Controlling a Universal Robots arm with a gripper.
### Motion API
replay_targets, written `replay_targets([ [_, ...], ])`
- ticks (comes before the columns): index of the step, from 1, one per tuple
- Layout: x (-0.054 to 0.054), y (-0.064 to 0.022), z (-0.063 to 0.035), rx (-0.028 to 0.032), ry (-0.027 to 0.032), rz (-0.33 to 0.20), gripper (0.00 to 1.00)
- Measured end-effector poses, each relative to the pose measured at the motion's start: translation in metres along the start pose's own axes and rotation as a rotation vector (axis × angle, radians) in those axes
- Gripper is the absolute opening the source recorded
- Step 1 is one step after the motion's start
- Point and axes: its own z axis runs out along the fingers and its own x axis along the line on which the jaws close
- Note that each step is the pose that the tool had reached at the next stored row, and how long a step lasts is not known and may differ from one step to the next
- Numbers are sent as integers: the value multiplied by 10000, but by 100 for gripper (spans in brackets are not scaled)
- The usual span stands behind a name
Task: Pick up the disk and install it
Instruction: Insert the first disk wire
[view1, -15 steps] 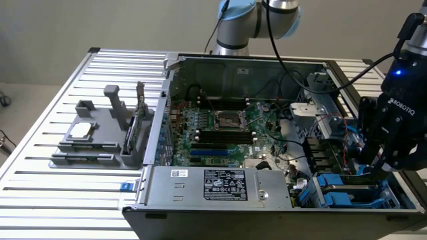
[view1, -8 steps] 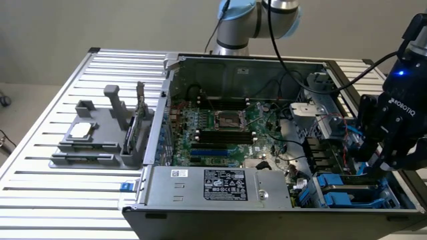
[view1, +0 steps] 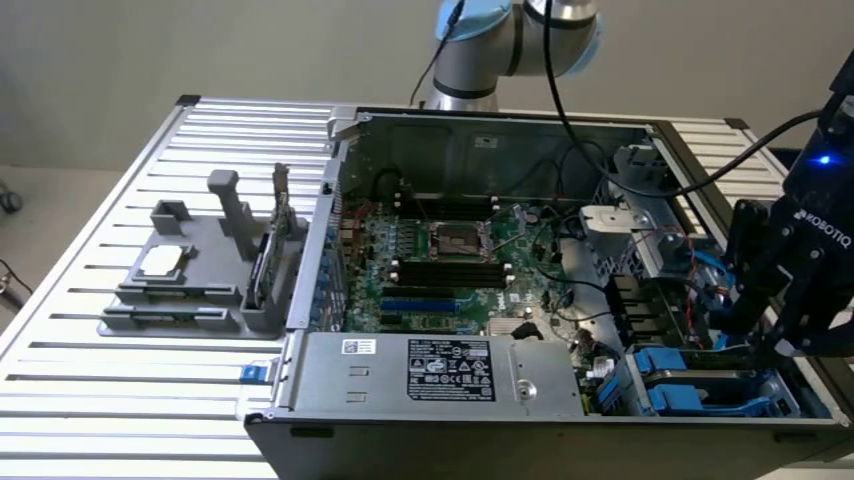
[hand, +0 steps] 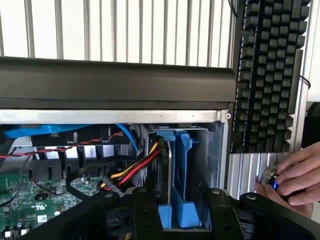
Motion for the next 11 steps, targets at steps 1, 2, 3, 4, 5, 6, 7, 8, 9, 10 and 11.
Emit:
replay_targets([
  [1,0,2,10,1,3,-27,42],
  [2,0,3,17,-4,9,-63,42],
  [3,1,5,23,-12,19,-105,42],
  [4,2,7,27,-22,37,-149,42],
  [5,2,8,32,-32,71,-192,42],
  [6,4,10,36,-43,123,-240,42],
  [7,5,11,38,-54,192,-286,42],
  [8,5,12,39,-62,274,-320,42],
  [9,5,13,40,-69,361,-346,42],
  [10,3,17,41,-70,419,-358,42],
  [11,-2,24,41,-71,449,-366,42],
])
